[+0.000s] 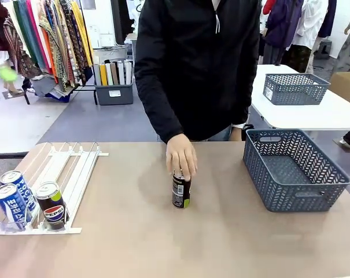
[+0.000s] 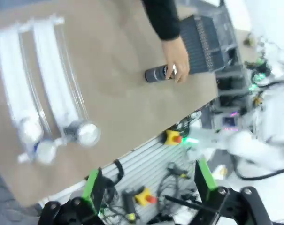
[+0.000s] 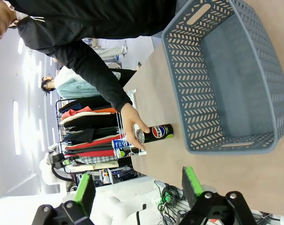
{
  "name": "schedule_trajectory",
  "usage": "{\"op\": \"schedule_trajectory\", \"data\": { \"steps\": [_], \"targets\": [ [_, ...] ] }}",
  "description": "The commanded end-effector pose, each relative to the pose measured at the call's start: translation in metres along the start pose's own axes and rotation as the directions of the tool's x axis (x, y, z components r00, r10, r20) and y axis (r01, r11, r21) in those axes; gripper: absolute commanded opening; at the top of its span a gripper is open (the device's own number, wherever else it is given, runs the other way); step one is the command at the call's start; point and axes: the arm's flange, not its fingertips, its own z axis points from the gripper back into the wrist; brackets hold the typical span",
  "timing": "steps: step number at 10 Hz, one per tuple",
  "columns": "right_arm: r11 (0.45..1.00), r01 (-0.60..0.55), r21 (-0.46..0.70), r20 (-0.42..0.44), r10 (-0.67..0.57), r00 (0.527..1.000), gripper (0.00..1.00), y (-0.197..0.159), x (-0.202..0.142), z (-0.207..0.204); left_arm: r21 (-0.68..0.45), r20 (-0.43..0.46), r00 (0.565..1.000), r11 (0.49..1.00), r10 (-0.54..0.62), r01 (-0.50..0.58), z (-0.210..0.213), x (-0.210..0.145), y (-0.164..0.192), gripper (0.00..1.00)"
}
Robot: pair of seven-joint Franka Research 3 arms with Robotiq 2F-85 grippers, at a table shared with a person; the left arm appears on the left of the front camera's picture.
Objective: Retrieve and store the cans from the dispenser.
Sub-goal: Pick up one can from the Automatic Can Dispenser and place it in the middle of the table, then pick up the last remaining can from one row of the Automatic Can Dispenser and place it in the middle of the table.
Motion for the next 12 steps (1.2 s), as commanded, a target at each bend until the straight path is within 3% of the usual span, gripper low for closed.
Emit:
{"op": "schedule_trajectory", "data": {
  "steps": [1,2,4,5,12],
  "targets": [
    [1.000,-0.013,0.002,-0.007,0.013,1.000,1.00,0.002,0.000,0.001,-0.205,0.154,0.971,0.967,0.184,-0.151,0.013,-0.054,0.073,1.00],
    [1.000,-0.013,0.002,-0.007,0.013,1.000,1.00,0.002,0.000,0.001,-0.286,0.186,0.953,0.941,0.238,-0.180,0.018,-0.084,0.105,1.00],
    [1.000,-0.013,0.002,-0.007,0.013,1.000,1.00,0.002,0.000,0.001,-0.240,0.132,0.961,0.949,0.241,-0.205,0.008,-0.112,0.123,1.00],
    [1.000,-0.013,0.002,-0.007,0.013,1.000,1.00,0.002,0.000,0.001,-0.252,0.154,0.951,0.942,0.267,-0.224,0.030,-0.101,0.127,1.00],
    [1.000,-0.013,0.002,-0.007,0.013,1.000,1.00,0.002,0.000,0.001,-0.252,0.154,0.951,0.942,0.267,-0.224,0.030,-0.101,0.127,1.00]
  ]
}}
